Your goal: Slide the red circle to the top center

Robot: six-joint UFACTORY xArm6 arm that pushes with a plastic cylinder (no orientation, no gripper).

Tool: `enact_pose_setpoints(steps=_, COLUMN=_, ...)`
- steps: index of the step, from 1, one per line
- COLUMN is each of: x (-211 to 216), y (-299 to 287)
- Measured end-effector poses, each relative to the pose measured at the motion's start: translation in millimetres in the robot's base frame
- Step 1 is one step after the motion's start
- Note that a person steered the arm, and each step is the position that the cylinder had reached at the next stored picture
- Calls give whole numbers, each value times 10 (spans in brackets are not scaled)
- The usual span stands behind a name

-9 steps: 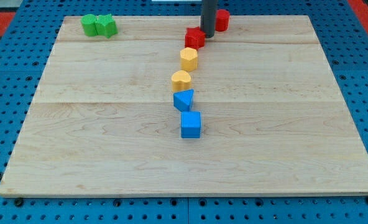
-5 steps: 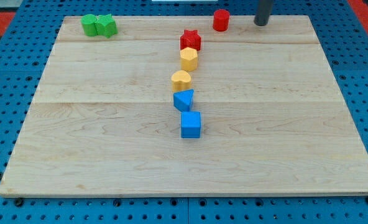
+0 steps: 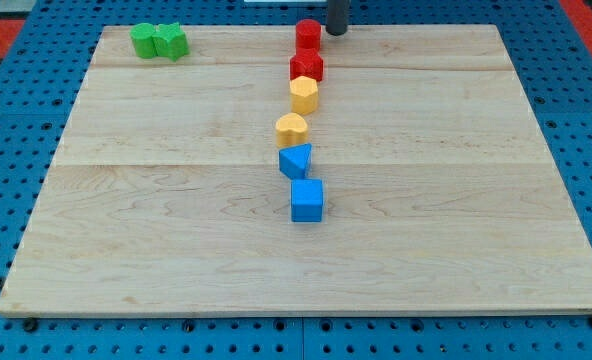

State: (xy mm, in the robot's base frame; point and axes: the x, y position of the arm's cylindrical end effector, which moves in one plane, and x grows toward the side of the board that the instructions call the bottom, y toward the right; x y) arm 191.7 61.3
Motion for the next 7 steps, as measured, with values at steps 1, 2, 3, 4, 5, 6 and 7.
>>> enact_pose_setpoints(steps=1, x=14, y=-302)
enact_pose_setpoints(steps=2, x=18, y=-527)
enact_pose_setpoints(steps=3, x=4, y=-651)
enact_pose_setpoints(steps=4, x=35, y=-824)
enact_pose_setpoints(steps=5, x=39, y=-1403)
enact_pose_setpoints(steps=6, x=318, y=-1791)
enact_pose_setpoints(steps=7, x=556, y=-1452)
